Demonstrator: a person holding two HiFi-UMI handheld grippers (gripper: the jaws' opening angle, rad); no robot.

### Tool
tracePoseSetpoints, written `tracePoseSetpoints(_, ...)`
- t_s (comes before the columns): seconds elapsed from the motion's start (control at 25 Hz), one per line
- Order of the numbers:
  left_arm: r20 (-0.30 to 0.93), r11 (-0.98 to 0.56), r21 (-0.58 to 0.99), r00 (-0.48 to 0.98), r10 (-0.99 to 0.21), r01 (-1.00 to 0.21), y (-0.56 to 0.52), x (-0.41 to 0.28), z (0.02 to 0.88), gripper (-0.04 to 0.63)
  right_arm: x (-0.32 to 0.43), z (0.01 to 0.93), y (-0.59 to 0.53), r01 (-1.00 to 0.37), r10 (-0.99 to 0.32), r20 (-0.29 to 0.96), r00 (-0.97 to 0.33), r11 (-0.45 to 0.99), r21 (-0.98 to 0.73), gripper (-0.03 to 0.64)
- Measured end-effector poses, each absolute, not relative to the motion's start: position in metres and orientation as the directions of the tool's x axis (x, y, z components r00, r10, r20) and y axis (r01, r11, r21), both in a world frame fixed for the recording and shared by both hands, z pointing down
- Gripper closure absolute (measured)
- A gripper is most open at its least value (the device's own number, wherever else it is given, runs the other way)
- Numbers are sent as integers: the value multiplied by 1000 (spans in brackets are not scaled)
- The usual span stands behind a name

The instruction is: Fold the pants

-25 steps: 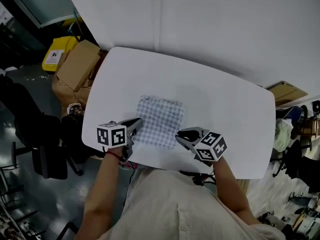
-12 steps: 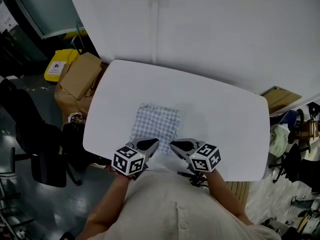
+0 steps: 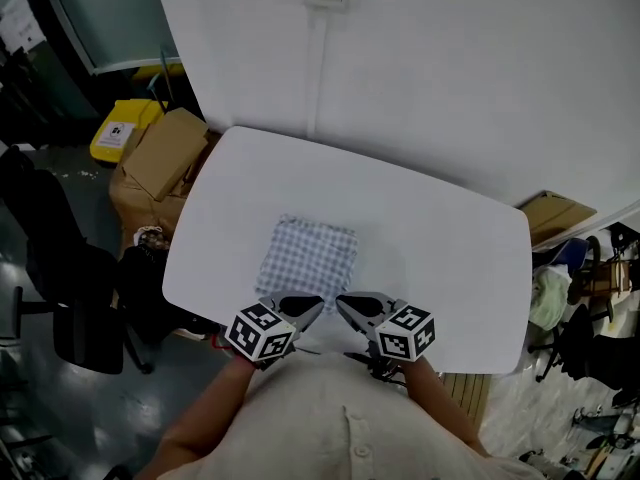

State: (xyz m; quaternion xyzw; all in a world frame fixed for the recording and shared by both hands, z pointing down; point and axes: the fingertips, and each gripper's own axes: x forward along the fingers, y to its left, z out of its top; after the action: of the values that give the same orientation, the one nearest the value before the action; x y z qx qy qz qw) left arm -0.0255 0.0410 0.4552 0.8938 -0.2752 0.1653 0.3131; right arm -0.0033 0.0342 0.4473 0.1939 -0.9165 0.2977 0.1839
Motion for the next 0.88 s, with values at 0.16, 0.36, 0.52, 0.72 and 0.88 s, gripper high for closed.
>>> tracePoseSetpoints(0.16,467,-643,473,790,-396,-602,43,-33,456,570,-8,445,31,-474,-255,461,-850,754,-456,601)
tracePoseSetpoints(0.36,465,-637,489,796,-387,-596,47,-35,460,569,-16,443,28,-482,-264,470,-843,757,-441,601)
tracePoseSetpoints(0.52,452,-643,495,805,-384,-585,44,-35,459,570,-15,441,28,-492,-272,482,-833,762,-420,601)
tracePoseSetpoints(0.72,427,-645,498,811,-400,-580,38,-39,451,571,-10,437,28,-512,-287,497,-819,757,-407,601)
tracePoseSetpoints(0.88,423,-647,500,814,-398,-576,40,-41,452,569,-10,438,31,-521,-292,506,-812,754,-401,601)
